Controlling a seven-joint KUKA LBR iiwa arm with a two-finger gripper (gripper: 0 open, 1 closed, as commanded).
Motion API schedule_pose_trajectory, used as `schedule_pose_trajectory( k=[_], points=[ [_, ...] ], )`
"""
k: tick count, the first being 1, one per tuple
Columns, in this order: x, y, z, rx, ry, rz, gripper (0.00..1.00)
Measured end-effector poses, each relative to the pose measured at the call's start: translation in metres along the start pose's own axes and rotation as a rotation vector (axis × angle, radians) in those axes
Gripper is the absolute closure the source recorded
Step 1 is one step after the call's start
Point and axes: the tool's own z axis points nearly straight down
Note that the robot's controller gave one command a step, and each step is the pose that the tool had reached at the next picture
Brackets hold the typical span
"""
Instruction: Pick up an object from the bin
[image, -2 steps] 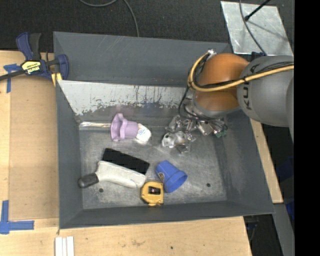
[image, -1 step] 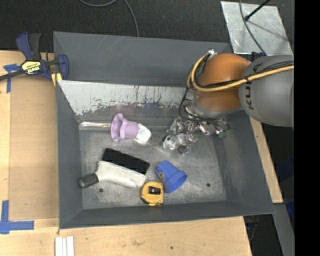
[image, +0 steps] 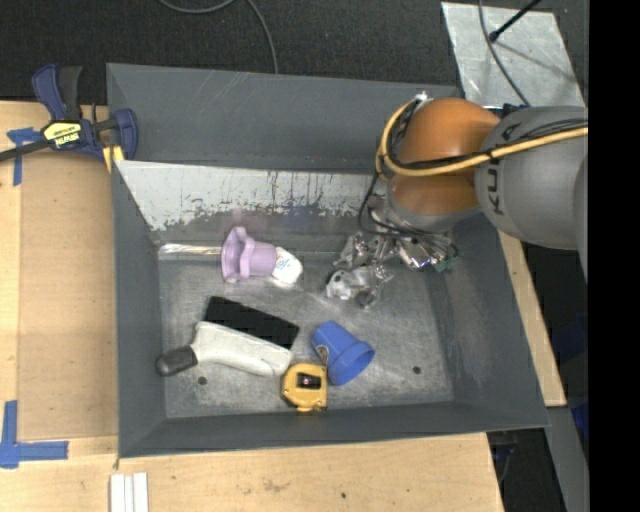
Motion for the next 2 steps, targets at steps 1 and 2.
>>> schedule_pose_trajectory(
  k=[1, 2],
  points=[
    [0.004, 0.001, -0.054, 0.002, 0.0, -0.049, 1.0],
    [-0.002, -0.002, -0.005, 0.001, -0.001, 0.002, 1.0]
  ],
)
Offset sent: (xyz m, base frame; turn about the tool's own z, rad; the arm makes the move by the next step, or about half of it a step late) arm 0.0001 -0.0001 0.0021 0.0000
